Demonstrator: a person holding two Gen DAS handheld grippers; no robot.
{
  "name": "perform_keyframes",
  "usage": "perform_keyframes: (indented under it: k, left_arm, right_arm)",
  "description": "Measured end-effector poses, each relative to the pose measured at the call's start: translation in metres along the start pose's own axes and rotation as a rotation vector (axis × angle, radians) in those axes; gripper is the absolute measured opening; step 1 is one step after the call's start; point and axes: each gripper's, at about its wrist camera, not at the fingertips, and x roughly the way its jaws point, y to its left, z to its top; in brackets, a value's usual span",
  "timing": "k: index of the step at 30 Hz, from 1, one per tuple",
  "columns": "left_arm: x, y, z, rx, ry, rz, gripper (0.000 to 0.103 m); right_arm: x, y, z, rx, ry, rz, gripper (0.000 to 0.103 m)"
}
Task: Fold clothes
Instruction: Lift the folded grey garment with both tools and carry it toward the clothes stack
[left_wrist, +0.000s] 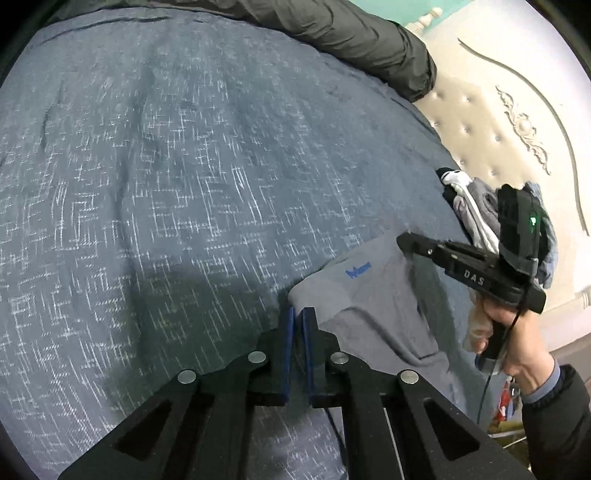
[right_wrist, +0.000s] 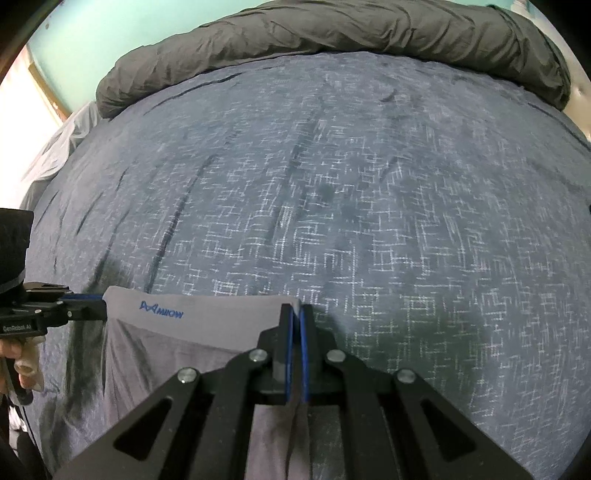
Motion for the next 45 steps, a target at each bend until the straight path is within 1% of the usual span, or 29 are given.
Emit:
perform_keyframes:
  k: [3,6,7,8,9,10,12,13,14,15,16,18,20,22,25,27,28,29,30,31,32,33,38,41,45]
  left_arm:
    - [0.005,0.003,-0.002,-0.019,0.033,0.005,0.008]
    - [0.001,0.0,-0.006,-0.03,0.025,-0.017,0.014]
    - [-0.001,0.0,-0.008,-0.037,0.018,-0.02,0.024]
    - [-0.003,0.0,-0.009,-0.044,0.015,-0.024,0.039]
    - [-0.004,0.0,-0.012,-0.046,0.011,-0.032,0.044]
    - [-0.006,-0.002,-0.015,-0.047,0.006,-0.041,0.046]
    - [-0.005,-0.003,-0.018,-0.049,0.006,-0.046,0.046]
    - [-0.004,-0.004,-0.02,-0.05,0.007,-0.048,0.046]
    - [-0.004,-0.005,-0.021,-0.052,0.008,-0.049,0.046]
    - [-0.001,-0.003,-0.02,-0.059,0.012,-0.048,0.046]
    - [0.003,-0.001,-0.02,-0.069,0.014,-0.05,0.046]
    - [0.011,0.0,-0.018,-0.088,0.012,-0.061,0.046]
    - [0.016,0.0,-0.017,-0.103,-0.002,-0.077,0.046]
    - [0.02,0.0,-0.014,-0.107,-0.012,-0.083,0.046]
    - [0.025,-0.001,-0.012,-0.104,-0.031,-0.084,0.046]
    - [0.026,-0.001,-0.011,-0.1,-0.046,-0.079,0.044]
    - [0.026,-0.002,-0.011,-0.097,-0.051,-0.078,0.04]
    - [0.025,-0.001,-0.011,-0.094,-0.053,-0.082,0.036]
    - [0.025,-0.001,-0.011,-0.093,-0.053,-0.088,0.028]
    - [0.025,-0.002,-0.012,-0.091,-0.052,-0.094,0.024]
    - [0.024,-0.003,-0.012,-0.088,-0.055,-0.098,0.023]
    - [0.021,-0.005,-0.013,-0.079,-0.058,-0.097,0.016]
    - [-0.011,-0.029,-0.018,-0.008,-0.119,-0.091,0.014]
    - [-0.036,-0.047,-0.02,0.035,-0.164,-0.085,0.014]
    - [-0.077,-0.073,-0.022,0.081,-0.236,-0.102,0.013]
  right_arm:
    - [0.003,-0.004,-0.001,0.018,0.005,0.004,0.003]
    - [0.002,-0.01,-0.003,0.038,-0.01,0.028,0.004]
    - [0.002,-0.011,-0.003,0.043,-0.015,0.037,0.004]
    - [0.001,-0.012,-0.003,0.043,-0.02,0.041,0.005]
    - [0.0,-0.013,-0.004,0.041,-0.025,0.043,0.005]
    - [-0.002,-0.014,-0.004,0.04,-0.03,0.046,0.006]
    - [-0.002,-0.016,-0.005,0.043,-0.027,0.051,0.01]
    - [-0.003,-0.017,-0.006,0.044,-0.023,0.039,0.019]
    - [-0.003,-0.018,-0.007,0.044,-0.018,0.024,0.032]
    - [-0.003,-0.019,-0.008,0.045,-0.017,0.011,0.037]
    - [-0.003,-0.02,-0.008,0.049,-0.019,0.019,0.041]
    - [-0.003,-0.021,-0.009,0.047,-0.015,0.037,0.041]
    - [0.003,-0.018,-0.009,0.033,0.004,0.035,0.041]
    - [0.005,-0.019,-0.013,0.013,0.027,0.038,0.041]
    - [0.007,-0.019,-0.015,0.002,0.013,0.037,0.041]
    - [0.007,-0.015,-0.016,-0.005,0.006,0.045,0.032]
    - [0.007,-0.009,-0.018,-0.033,0.007,0.045,0.023]
    - [0.007,-0.004,-0.02,-0.059,0.008,0.042,0.018]
    - [0.006,0.0,-0.022,-0.082,0.009,0.038,0.017]
    - [0.005,0.004,-0.023,-0.098,0.005,0.039,0.011]
    - [0.003,0.004,-0.023,-0.102,-0.003,0.047,0.008]
    - [-0.001,0.005,-0.023,-0.101,-0.013,0.057,0.008]
    - [-0.04,0.007,-0.024,-0.124,-0.109,0.096,0.006]
    - [-0.067,0.007,-0.02,-0.136,-0.19,0.116,0.006]
    - [-0.112,0.013,-0.017,-0.154,-0.3,0.155,0.006]
